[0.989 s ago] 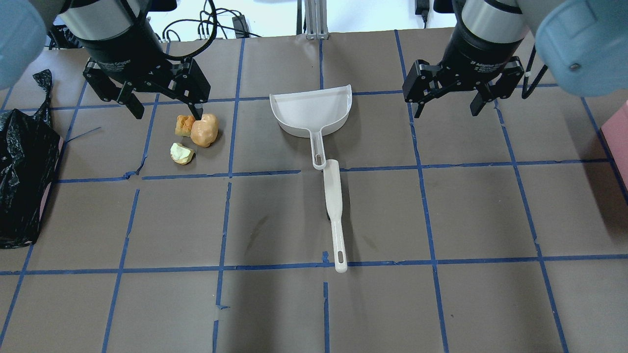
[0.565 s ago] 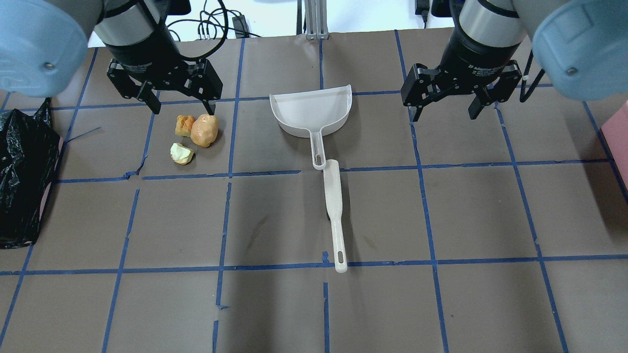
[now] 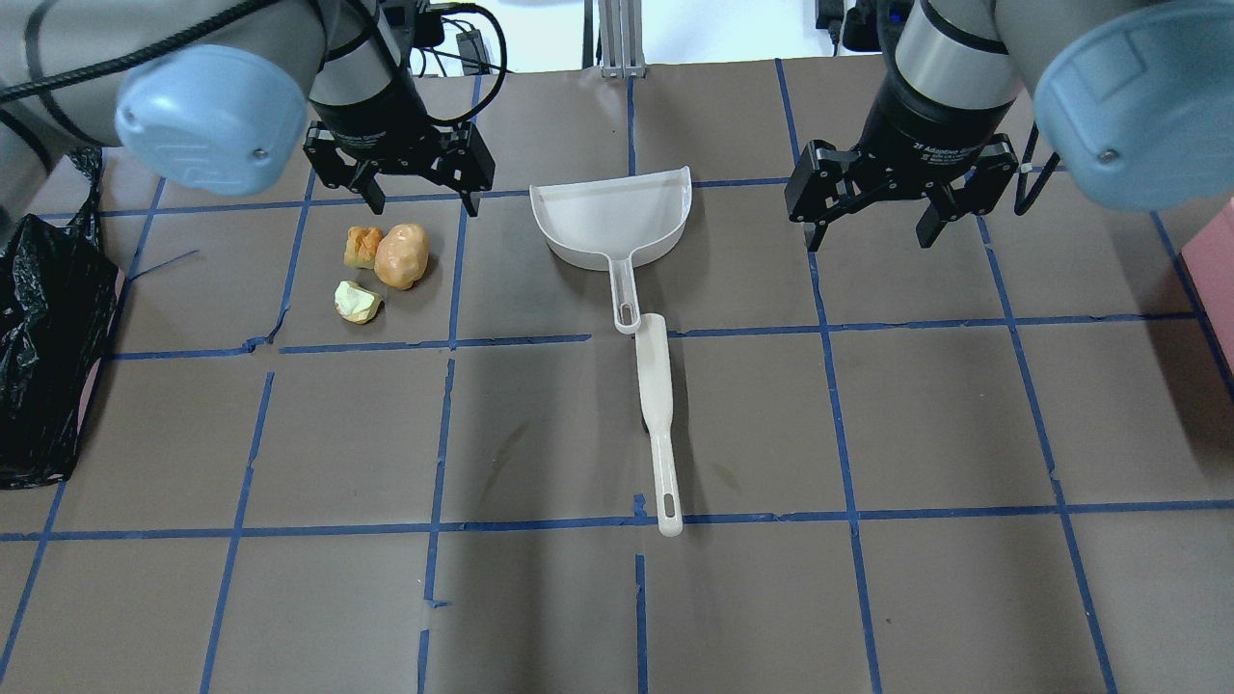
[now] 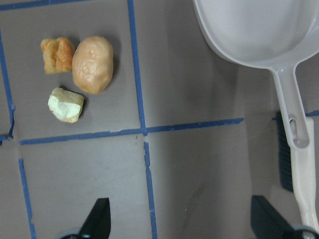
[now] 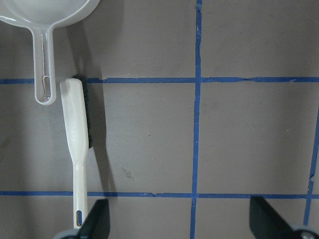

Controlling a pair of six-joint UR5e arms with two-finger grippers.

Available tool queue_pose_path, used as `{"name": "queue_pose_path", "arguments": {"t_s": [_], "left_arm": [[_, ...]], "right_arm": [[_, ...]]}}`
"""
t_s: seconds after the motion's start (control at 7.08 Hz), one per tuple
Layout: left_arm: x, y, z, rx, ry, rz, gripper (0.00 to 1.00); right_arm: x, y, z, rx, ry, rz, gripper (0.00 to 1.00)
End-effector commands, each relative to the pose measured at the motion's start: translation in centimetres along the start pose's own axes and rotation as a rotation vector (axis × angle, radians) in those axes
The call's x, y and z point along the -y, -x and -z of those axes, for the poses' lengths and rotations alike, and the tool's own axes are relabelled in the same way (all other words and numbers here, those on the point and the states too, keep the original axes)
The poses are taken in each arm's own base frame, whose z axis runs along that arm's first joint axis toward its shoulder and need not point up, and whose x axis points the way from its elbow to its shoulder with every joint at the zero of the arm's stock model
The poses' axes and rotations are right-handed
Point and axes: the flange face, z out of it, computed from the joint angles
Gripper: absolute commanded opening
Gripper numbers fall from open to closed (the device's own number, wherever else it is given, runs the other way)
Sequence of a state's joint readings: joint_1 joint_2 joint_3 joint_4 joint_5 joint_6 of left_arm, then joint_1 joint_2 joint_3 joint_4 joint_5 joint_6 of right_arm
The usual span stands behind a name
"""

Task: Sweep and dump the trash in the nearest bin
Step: 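Grasp the white dustpan handle with the left gripper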

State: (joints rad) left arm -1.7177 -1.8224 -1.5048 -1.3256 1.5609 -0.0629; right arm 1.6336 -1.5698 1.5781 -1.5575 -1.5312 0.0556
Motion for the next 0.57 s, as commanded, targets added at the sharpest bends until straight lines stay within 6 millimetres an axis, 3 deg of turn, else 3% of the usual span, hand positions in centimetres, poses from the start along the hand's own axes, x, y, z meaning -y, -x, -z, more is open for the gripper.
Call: {"name": "queue_pose_path", "arguments": {"t_s": [0.0,0.42], "left_arm": [[1.0,-3.4,-3.7,-0.014,-0.050,-0.015,1.00],[1.0,-9.0,-9.8,-0.034,-0.077,0.010,1.00]], "right_arm": [[0.2,0.0,-0.1,0.000,0.000,0.002,1.00],[0.3,0.1,-0.1,0.001,-0.014,0.004,1.00]]}}
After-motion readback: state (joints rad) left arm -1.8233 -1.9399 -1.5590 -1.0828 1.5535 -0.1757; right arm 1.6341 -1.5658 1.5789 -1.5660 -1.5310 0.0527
